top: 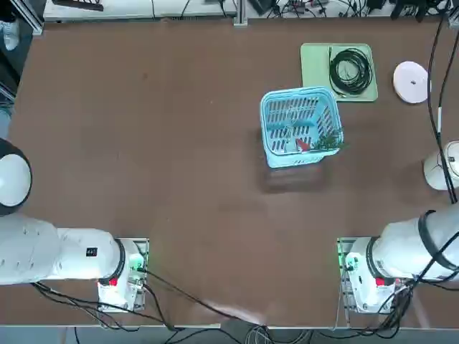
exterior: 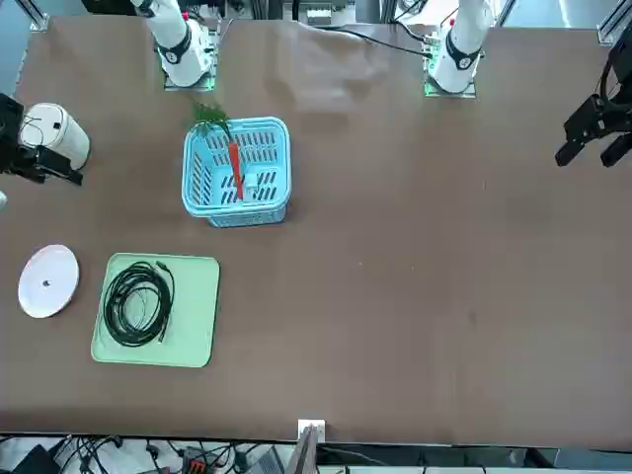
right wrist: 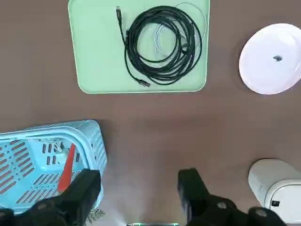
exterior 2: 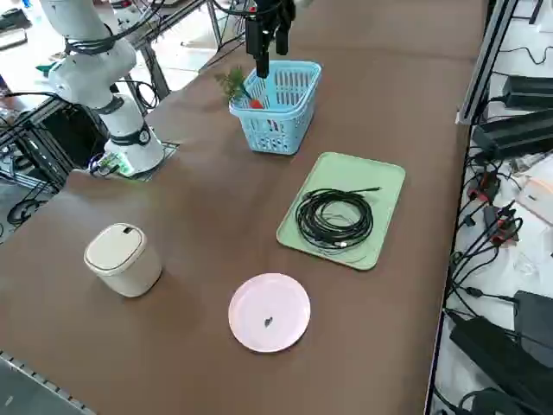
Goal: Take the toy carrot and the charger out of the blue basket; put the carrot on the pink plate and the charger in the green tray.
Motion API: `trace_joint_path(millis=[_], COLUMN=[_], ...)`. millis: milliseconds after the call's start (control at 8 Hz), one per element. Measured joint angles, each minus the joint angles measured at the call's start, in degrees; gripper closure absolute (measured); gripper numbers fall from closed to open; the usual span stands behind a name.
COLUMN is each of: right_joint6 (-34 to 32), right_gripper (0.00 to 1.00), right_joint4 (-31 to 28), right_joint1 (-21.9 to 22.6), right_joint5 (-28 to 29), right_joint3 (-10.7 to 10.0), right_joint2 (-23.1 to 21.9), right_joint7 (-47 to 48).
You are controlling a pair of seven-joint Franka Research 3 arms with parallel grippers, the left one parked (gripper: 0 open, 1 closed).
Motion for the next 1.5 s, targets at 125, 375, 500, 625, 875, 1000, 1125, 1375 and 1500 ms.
trace_joint_path(millis=[125, 375, 500, 625, 875, 1000, 1125, 1375, 1500], right_joint6=[0.0, 0.0, 0.0, -0.1, -0.3, 0.1, 1.8, 10.3, 16.2], right_gripper=[0.0, 0.0, 0.0, 0.0, 0.0, 0.0, 0.0, 0.0, 0.0], right_joint4=[0.0, -0.1, -0.1, -0.2, -1.2, -2.4, -4.8, -16.1, -24.9], right_joint1=[0.0, 0.0, 0.0, 0.2, 2.2, 3.9, 5.6, 9.9, 13.3], right_joint5=[0.0, 0.0, 0.0, 0.0, 0.0, 0.0, 0.0, 0.1, 0.1], right_joint3=[0.0, 0.1, 0.1, 0.2, 0.5, 0.6, 0.6, 0.8, 1.0], right_joint2=[0.0, 0.1, 0.1, 0.1, 0.0, -0.3, -1.3, -7.2, -11.9], right_joint7=[0.0, -0.1, -0.3, -0.4, -0.1, 2.1, 5.3, 12.4, 16.8])
